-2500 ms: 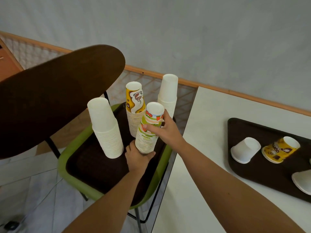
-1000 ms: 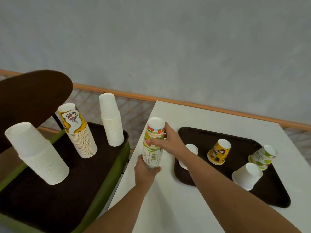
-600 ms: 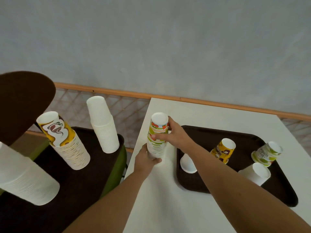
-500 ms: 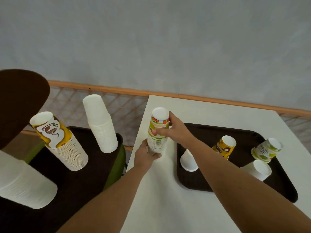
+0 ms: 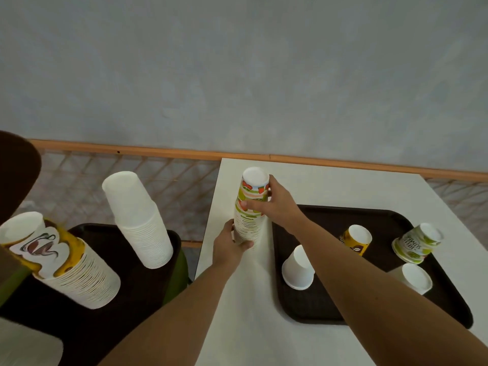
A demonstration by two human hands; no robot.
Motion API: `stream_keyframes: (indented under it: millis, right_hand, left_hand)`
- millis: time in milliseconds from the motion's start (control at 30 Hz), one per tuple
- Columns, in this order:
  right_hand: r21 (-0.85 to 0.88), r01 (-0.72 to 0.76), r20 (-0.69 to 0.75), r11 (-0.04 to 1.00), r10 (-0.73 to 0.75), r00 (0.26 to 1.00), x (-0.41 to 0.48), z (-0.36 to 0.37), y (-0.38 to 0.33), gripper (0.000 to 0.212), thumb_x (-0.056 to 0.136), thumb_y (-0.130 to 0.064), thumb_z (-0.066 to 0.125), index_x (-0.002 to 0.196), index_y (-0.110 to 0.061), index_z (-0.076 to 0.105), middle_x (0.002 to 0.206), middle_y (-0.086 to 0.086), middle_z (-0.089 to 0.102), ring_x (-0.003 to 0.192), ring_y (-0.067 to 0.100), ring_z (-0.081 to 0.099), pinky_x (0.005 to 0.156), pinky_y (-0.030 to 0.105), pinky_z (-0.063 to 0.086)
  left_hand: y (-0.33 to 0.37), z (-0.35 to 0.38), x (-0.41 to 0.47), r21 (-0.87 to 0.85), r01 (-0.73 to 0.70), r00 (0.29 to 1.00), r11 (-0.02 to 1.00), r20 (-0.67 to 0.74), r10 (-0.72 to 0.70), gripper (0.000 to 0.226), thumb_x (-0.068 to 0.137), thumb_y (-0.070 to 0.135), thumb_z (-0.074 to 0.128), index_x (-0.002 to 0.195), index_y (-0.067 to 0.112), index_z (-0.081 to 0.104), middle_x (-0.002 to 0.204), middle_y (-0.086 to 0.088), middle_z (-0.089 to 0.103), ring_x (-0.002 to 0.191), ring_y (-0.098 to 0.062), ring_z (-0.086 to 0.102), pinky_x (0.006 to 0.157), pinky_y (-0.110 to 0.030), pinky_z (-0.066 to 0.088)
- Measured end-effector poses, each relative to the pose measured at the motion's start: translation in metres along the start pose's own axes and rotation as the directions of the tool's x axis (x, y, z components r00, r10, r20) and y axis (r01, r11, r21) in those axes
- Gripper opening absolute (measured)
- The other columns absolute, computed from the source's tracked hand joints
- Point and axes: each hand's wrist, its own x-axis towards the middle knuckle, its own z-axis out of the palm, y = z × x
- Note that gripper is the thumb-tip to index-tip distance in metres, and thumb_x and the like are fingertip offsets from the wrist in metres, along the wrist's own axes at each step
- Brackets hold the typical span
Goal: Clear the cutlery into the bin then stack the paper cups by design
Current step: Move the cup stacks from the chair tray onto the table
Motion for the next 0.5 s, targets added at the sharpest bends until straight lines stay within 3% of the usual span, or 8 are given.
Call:
stream_keyframes:
  millis: [333,433,500]
  right_hand:
    - [-0.028,0.002,-0.052,1.0,-0.004,0.999,0.001,0.001,-0.004,0.069,0.077,-0.028,0.075,0.135,-0.018,0.038,0.135,0.003,0.049,0.121,0.021,0.051,0.097,0.035,0.045]
    - [-0.048,0.027,-0.15,0.998,-0.034,0.988,0.001,-0.001,-0.016,0.088,0.072,-0.045,0.075,0.143,-0.021,0.029,0.143,0.004,0.038,0.128,0.023,0.044,0.101,0.041,0.044]
    - [-0.121,0.092,-0.253,0.988,-0.12,0.96,-0.002,-0.001,-0.028,0.091,0.071,-0.052,0.073,0.144,-0.022,0.027,0.144,0.004,0.035,0.13,0.021,0.039,0.102,0.039,0.042]
  left_hand:
    - [0.002,-0.003,-0.001,0.003,0.052,0.998,0.999,-0.018,-0.052,0.079,0.076,0.019,0.076,0.142,0.016,0.034,0.14,-0.005,0.048,0.12,-0.032,0.053,0.102,-0.045,0.045]
    - [0.0,-0.008,-0.008,-0.063,0.07,0.995,0.996,-0.067,-0.075,0.066,0.08,0.01,0.071,0.138,0.016,0.038,0.134,-0.008,0.049,0.116,-0.03,0.054,0.099,-0.041,0.048]
    - [-0.002,-0.014,-0.017,-0.099,0.061,0.991,0.993,-0.116,-0.073,0.052,0.084,0.003,0.064,0.131,0.014,0.044,0.126,-0.009,0.053,0.105,-0.025,0.057,0.091,-0.031,0.051]
